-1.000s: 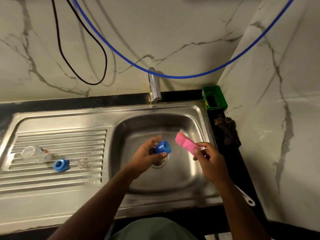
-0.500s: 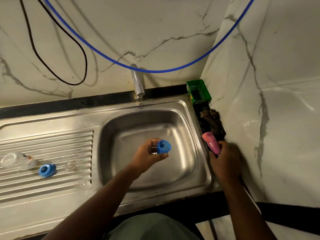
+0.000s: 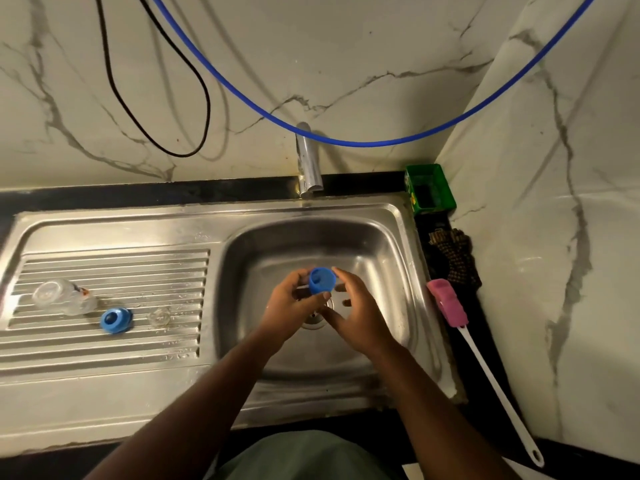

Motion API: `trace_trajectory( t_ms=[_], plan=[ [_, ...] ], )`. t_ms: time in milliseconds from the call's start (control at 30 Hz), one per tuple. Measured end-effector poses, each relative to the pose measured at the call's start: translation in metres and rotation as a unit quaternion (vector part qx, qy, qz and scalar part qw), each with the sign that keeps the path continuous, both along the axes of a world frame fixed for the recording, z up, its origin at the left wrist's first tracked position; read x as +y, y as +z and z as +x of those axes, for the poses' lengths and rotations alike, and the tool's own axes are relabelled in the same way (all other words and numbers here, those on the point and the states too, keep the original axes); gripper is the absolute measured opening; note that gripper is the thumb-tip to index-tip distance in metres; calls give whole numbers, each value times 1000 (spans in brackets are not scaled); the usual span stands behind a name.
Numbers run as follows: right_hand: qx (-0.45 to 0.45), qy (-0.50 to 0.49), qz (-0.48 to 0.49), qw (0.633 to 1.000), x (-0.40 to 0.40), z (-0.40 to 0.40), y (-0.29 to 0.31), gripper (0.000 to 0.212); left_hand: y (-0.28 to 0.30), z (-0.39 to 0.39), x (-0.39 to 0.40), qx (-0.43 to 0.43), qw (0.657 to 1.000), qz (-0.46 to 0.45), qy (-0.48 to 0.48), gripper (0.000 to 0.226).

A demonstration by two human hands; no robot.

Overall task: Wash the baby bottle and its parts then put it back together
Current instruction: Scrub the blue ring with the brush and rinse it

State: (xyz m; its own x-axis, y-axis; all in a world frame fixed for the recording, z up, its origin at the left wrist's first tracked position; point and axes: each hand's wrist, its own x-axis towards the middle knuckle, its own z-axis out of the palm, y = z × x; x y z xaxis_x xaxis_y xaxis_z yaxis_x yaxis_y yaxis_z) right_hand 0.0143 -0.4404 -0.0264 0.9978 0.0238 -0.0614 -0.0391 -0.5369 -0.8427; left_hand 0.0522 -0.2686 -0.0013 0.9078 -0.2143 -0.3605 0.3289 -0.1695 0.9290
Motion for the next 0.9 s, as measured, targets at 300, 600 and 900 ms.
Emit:
trace_trajectory(
  t_ms=[300, 600, 900],
  plan=[
    [33, -108, 116, 987, 34, 63, -2, 51, 8, 52, -1, 19, 999, 18, 30, 47],
    [41, -156, 160, 974, 44, 105, 1, 43, 46, 171, -33, -36, 983, 176, 45, 51],
    [44, -140, 161, 976, 47, 122, 7, 39, 50, 192, -38, 6, 981, 169, 94, 13]
  ],
)
